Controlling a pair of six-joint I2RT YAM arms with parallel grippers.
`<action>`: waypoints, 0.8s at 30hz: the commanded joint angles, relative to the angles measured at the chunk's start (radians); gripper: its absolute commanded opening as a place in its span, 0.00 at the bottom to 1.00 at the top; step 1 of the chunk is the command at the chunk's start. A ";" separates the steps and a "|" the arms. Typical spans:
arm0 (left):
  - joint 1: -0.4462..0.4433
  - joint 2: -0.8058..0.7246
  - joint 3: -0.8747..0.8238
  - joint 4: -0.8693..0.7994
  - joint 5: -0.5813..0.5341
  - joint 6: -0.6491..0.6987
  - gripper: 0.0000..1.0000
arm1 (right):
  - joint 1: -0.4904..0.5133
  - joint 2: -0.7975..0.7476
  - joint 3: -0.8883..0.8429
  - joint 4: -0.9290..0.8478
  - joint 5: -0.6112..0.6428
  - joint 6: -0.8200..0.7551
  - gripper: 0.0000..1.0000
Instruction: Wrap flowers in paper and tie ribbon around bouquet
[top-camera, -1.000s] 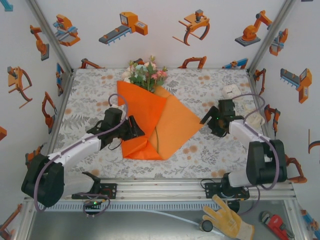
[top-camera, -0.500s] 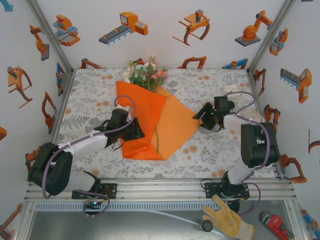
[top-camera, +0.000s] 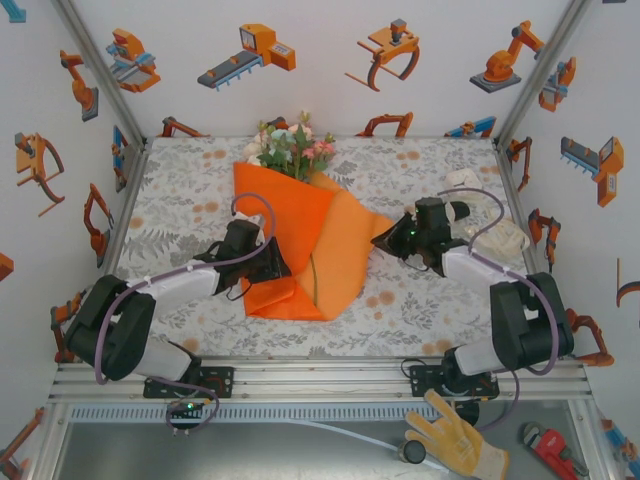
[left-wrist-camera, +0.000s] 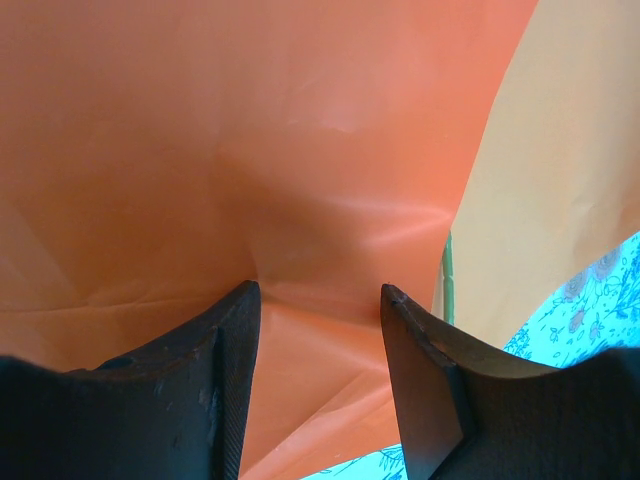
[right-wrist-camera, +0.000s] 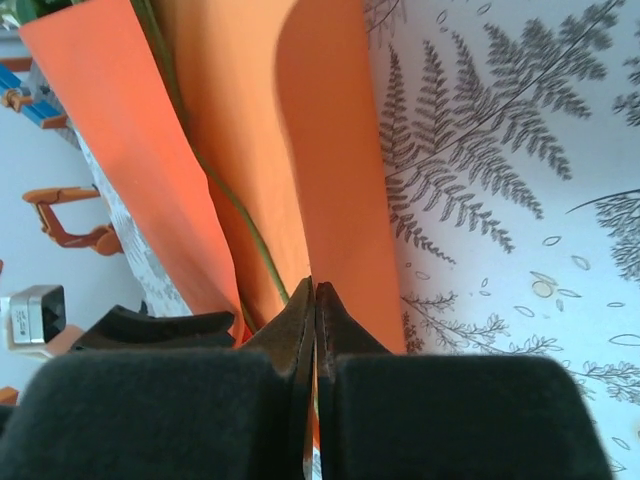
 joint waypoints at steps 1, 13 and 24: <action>-0.007 0.022 -0.013 0.024 0.002 -0.010 0.51 | 0.069 -0.029 0.078 -0.026 0.047 0.016 0.00; -0.065 0.101 0.029 0.013 -0.072 0.053 0.51 | 0.314 0.101 0.482 -0.128 0.178 0.100 0.00; -0.096 0.095 0.025 0.009 -0.110 0.059 0.52 | 0.392 0.484 0.866 -0.111 0.101 0.107 0.00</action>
